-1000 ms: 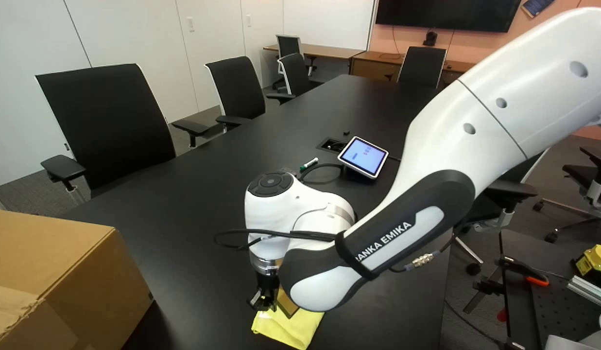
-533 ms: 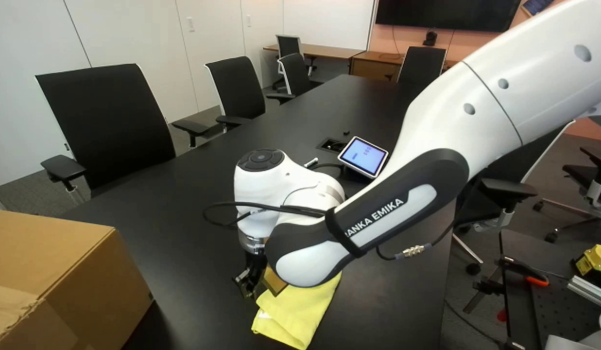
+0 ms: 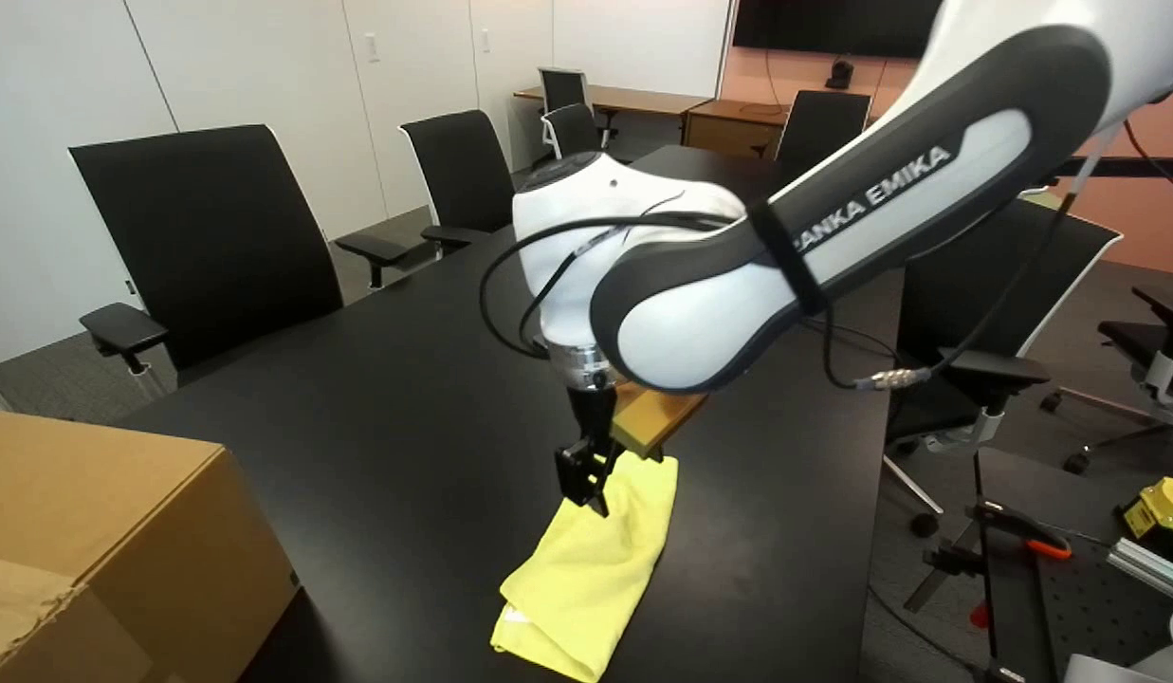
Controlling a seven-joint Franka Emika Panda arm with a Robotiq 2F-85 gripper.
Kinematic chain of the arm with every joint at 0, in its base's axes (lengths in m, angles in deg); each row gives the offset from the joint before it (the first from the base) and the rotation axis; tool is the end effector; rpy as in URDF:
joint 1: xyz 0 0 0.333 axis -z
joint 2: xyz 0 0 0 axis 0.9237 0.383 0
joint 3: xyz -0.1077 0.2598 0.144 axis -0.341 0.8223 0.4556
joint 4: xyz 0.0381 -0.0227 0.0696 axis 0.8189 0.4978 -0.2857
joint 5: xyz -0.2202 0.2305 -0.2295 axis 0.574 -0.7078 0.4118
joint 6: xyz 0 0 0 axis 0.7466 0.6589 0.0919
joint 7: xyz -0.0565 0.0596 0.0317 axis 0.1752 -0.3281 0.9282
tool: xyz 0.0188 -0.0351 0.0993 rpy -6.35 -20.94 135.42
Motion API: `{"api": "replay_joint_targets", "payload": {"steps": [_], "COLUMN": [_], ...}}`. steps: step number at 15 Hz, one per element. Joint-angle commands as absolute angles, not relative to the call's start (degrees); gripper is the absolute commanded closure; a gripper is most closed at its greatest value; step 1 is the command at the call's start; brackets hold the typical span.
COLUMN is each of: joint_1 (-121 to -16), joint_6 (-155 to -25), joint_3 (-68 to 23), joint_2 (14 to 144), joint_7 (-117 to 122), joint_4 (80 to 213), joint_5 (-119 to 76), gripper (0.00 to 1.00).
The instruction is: Fold the towel on the table.
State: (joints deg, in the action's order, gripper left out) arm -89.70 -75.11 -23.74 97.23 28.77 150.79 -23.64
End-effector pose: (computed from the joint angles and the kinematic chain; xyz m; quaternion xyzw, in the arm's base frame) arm 0.6232 0.1979 0.2345 0.9884 -0.1089 -0.0817 0.0672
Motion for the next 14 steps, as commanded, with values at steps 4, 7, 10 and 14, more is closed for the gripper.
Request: {"api": "replay_joint_targets", "payload": {"steps": [4, 7, 10, 14], "joint_1": [-84.37, -81.61, -78.87, -75.71], "joint_6": [-61.81, -55.48, -49.65, -51.22], "joint_3": [-19.36, -17.56, -16.4, -16.19], "joint_2": [75.5, 66.81, 58.08, 47.07], "joint_7": [23.03, 18.83, 14.26, 7.93], "joint_4": [166.0, 169.76, 172.52, 176.34], "joint_5": [-20.71, -21.29, -21.79, -20.96], "gripper": [0.0, 0.0, 0.0, 0.0]}}
